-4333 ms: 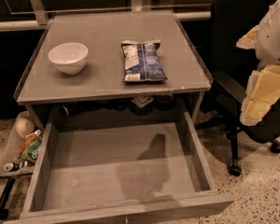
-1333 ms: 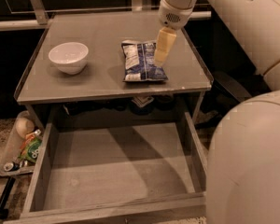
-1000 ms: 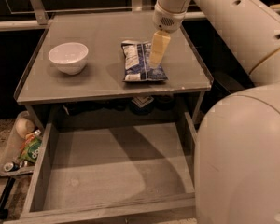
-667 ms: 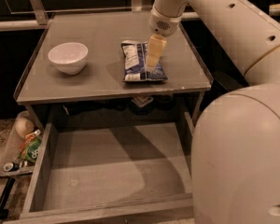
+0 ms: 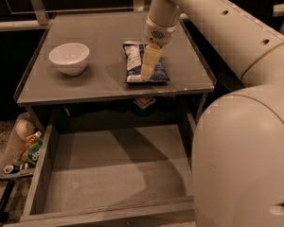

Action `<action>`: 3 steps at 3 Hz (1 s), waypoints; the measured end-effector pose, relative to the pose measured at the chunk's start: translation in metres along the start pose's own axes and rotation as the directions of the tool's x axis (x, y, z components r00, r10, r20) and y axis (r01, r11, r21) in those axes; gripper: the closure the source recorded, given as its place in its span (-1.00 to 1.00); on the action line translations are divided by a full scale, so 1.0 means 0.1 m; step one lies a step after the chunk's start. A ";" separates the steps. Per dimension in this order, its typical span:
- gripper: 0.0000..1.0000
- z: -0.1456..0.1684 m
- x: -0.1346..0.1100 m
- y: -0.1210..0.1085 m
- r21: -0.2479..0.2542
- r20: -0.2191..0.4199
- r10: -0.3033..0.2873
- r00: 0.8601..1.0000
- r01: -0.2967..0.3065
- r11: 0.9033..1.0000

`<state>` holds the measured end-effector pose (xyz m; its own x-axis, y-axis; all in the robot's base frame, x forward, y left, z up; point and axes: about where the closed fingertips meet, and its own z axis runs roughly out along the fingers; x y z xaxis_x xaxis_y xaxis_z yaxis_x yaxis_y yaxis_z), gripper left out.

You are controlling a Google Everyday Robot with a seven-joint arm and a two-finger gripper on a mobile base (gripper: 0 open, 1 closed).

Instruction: Place blue chip bag into top drawer

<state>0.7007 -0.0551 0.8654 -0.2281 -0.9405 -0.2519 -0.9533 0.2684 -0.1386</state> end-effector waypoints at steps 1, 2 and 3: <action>-1.00 0.12 -0.08 0.02 -0.019 0.003 -0.010 1.000 0.010 1.000; -1.00 0.15 -0.09 0.03 -0.023 0.004 -0.011 1.000 0.011 1.000; -1.00 0.23 -0.02 0.06 -0.034 0.007 0.009 1.000 -0.009 0.999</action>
Offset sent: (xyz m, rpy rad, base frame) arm 0.0007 0.0175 -0.0147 0.0048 0.0335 0.0282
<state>0.6997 -0.0472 0.8428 -0.2356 -0.9365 -0.2599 -0.9573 0.2697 -0.1041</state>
